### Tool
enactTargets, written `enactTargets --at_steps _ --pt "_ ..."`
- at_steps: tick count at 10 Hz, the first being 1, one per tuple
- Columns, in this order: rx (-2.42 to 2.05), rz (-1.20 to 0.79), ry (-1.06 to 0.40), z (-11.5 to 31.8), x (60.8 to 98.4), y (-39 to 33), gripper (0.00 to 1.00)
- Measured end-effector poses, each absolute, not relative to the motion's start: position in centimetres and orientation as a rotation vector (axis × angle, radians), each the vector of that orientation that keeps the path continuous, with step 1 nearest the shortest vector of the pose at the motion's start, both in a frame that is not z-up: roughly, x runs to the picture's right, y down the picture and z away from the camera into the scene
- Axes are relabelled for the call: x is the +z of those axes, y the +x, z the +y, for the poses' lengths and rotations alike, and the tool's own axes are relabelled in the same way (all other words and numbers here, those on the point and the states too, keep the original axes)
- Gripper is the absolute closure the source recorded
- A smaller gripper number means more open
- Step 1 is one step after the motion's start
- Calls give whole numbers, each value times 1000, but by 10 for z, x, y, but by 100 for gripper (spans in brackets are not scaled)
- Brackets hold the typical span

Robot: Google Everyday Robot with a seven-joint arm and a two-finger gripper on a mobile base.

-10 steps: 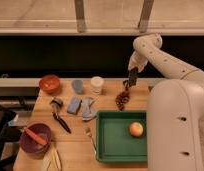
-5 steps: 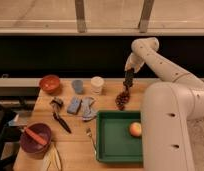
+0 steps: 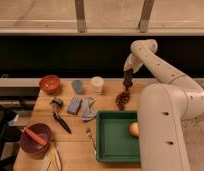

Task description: Place eraser in metal cup

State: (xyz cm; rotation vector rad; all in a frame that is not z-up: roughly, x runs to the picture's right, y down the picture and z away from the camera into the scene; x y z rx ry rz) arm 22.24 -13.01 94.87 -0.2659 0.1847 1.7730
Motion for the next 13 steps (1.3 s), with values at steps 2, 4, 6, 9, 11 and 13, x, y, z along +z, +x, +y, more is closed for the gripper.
enactTargets --at_steps 2,4,6,9,11,13 --pt "1767 195 -255 -130 951 225 100" --pt "1771 211 -256 -125 951 228 86" --pt "1780 224 -255 -119 947 231 66" --pt "1782 241 -271 -108 941 230 35" --pt "1782 246 -281 -103 939 227 21" --pt "1783 249 -289 -100 936 225 20"
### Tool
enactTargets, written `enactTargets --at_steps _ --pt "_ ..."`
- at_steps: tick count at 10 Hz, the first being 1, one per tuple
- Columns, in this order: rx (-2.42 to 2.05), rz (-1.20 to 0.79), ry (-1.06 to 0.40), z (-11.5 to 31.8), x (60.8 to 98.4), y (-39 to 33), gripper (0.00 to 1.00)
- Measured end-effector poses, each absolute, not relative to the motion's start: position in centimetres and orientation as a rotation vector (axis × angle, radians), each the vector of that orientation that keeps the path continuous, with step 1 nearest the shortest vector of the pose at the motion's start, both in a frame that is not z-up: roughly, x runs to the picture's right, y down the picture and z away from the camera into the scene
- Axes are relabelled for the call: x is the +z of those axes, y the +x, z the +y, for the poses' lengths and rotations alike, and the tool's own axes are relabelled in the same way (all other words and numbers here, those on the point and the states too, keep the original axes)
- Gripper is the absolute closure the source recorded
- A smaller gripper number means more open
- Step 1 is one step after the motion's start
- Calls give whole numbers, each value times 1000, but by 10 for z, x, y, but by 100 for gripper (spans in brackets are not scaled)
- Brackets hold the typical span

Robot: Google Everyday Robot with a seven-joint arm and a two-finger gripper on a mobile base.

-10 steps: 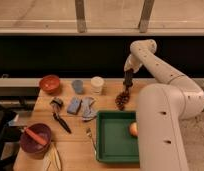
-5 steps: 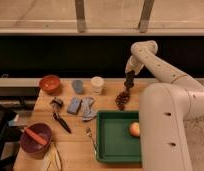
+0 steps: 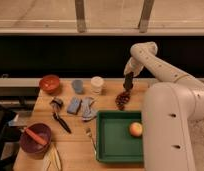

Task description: Place eraser in metal cup

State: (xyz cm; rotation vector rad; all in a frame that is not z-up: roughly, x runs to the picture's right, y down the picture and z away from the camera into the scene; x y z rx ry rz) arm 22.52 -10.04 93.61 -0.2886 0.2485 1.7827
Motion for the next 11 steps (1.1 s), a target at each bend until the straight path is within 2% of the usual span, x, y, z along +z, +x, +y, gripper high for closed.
enactTargets --at_steps 6,11 --pt "1791 223 -232 -123 928 232 20" --pt "1833 210 -72 -167 863 270 20"
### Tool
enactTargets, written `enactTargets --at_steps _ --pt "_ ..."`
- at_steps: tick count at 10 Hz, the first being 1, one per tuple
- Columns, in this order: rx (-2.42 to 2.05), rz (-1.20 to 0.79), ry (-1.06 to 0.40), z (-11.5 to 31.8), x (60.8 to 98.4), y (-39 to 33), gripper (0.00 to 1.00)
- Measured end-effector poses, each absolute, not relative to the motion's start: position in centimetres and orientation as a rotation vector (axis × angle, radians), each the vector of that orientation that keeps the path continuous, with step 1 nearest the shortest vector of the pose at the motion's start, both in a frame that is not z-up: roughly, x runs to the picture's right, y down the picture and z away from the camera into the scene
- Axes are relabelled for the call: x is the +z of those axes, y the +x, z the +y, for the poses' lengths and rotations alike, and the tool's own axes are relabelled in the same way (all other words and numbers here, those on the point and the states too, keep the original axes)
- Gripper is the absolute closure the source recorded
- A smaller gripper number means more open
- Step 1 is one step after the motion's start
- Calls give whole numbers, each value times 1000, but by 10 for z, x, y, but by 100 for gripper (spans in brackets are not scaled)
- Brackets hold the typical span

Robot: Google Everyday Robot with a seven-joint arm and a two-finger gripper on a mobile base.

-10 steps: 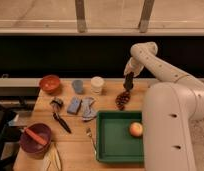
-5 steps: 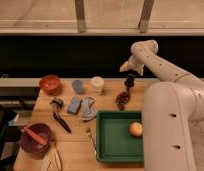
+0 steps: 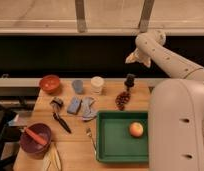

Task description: Place eraser in metal cup

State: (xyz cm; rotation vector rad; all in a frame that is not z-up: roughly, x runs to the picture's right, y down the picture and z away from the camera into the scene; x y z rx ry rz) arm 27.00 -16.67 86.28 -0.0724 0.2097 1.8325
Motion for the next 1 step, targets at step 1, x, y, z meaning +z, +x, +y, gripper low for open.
enactTargets --at_steps 1 --pt "1841 211 -58 -168 855 276 20"
